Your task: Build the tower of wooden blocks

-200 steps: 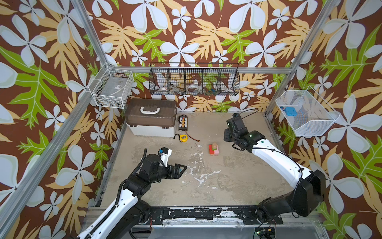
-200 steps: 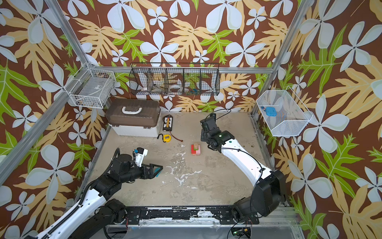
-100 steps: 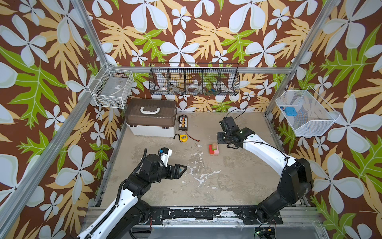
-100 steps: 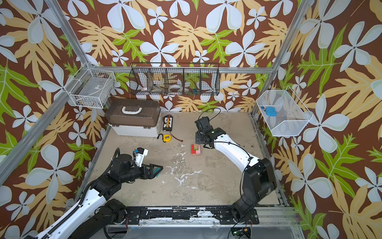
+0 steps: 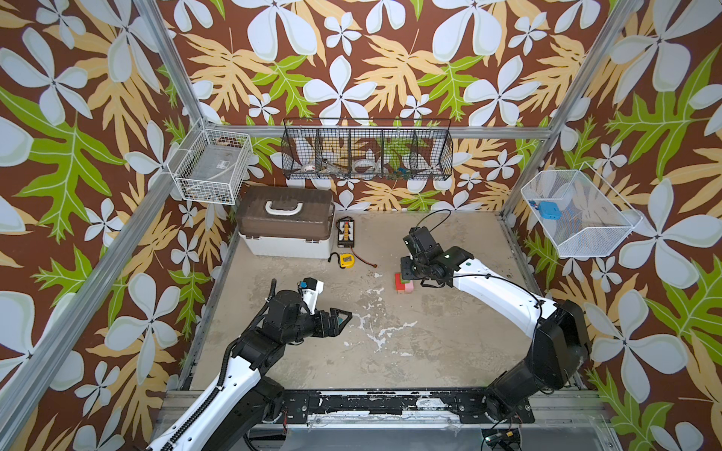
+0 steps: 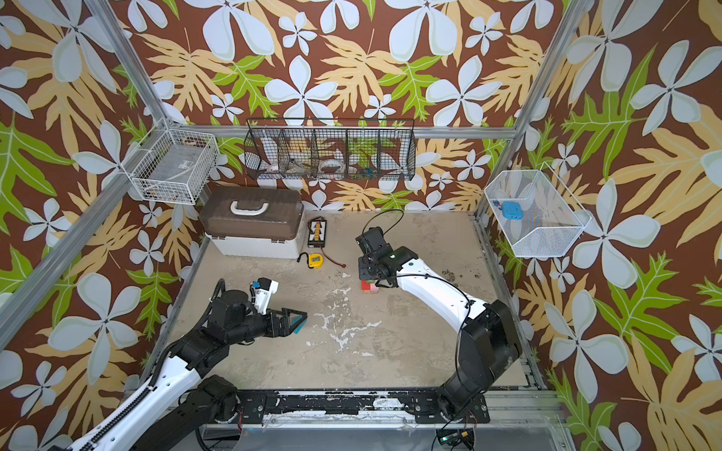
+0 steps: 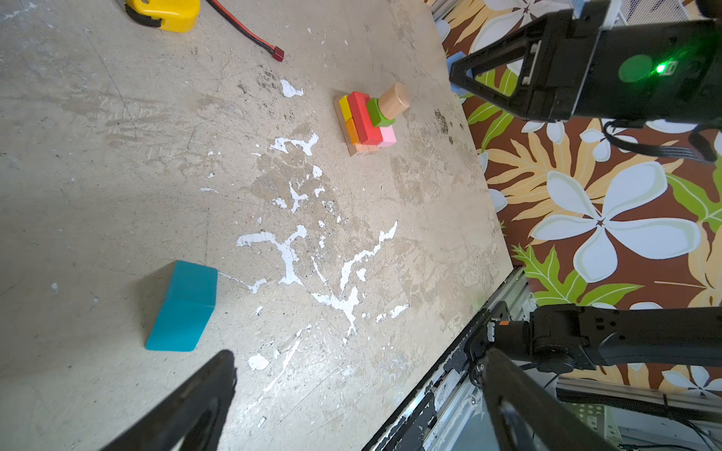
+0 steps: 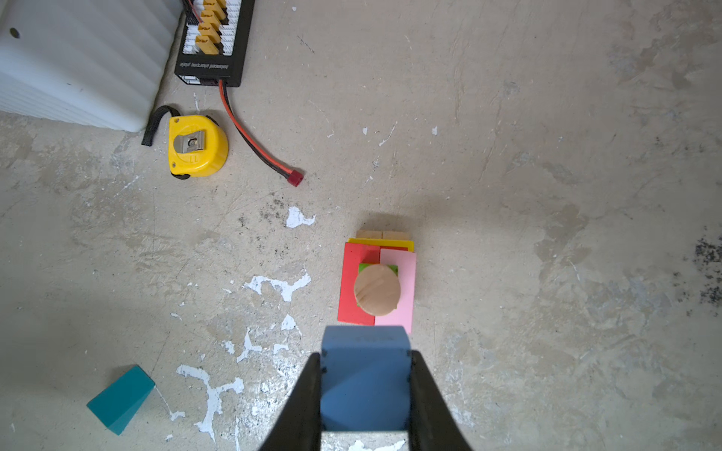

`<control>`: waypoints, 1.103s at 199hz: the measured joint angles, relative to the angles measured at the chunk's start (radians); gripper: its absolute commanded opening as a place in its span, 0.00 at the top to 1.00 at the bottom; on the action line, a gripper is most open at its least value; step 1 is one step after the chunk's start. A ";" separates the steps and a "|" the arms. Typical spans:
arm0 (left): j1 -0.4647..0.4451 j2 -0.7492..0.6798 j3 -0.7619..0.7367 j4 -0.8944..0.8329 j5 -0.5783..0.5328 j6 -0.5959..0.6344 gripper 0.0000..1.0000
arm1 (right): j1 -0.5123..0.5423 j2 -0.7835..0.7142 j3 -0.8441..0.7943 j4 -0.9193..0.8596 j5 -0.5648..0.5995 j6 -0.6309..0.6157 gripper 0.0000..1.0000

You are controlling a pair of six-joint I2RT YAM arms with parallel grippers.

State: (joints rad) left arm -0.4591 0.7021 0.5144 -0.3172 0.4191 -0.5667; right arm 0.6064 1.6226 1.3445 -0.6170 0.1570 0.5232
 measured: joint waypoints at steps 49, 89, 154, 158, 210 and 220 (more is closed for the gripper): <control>0.005 -0.008 0.000 0.000 0.000 0.000 0.00 | 0.004 -0.010 -0.019 0.004 -0.021 0.000 0.89; 0.005 -0.003 0.000 0.000 0.000 0.000 0.00 | 0.004 -0.023 -0.048 0.003 -0.010 -0.001 0.89; 0.005 -0.012 0.000 0.000 0.000 0.000 0.00 | 0.003 0.063 -0.013 -0.004 -0.007 -0.008 0.90; 0.005 -0.012 0.000 0.000 0.000 0.000 0.00 | 0.003 0.066 -0.011 -0.005 -0.007 -0.009 0.90; 0.005 -0.011 0.000 0.000 0.000 0.000 0.00 | 0.003 0.101 0.015 -0.012 0.005 -0.021 0.90; 0.005 -0.011 0.000 0.000 0.000 0.000 0.00 | 0.003 0.109 0.020 -0.013 0.010 -0.029 0.90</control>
State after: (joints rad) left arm -0.4541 0.6907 0.5144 -0.3172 0.4191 -0.5667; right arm 0.6098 1.7313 1.3647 -0.6296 0.1669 0.4946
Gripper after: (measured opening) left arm 0.996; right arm 0.289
